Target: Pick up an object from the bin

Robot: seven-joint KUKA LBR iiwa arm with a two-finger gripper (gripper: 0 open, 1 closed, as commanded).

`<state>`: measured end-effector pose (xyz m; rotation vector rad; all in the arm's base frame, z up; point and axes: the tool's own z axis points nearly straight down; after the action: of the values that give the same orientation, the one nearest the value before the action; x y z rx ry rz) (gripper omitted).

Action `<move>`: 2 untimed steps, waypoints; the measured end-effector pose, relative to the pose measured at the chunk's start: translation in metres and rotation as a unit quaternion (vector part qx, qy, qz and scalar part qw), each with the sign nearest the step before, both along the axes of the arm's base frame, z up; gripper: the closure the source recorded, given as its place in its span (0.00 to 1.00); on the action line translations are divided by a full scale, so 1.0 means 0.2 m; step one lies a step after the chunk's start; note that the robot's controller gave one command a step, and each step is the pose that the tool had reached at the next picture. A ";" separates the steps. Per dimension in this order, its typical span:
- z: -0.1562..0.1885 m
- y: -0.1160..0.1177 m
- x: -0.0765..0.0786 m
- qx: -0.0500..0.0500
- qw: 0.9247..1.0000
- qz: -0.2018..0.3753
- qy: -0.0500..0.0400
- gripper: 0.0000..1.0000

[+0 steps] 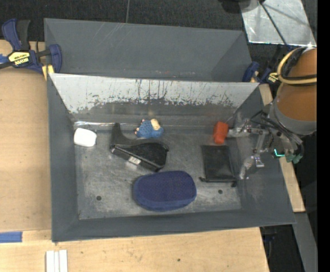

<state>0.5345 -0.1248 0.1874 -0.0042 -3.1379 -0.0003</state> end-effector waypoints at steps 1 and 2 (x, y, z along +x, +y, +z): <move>-0.56 -0.02 -0.05 0.005 0.939 -0.345 -0.003 0.00; -0.43 -0.09 0.04 -0.001 0.990 -0.143 -0.006 0.00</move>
Offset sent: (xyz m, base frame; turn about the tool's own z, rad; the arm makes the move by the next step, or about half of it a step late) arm -0.0144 -0.0116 -0.1174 0.7199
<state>0.5431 -0.1421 0.1017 -0.4532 -3.1165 0.0018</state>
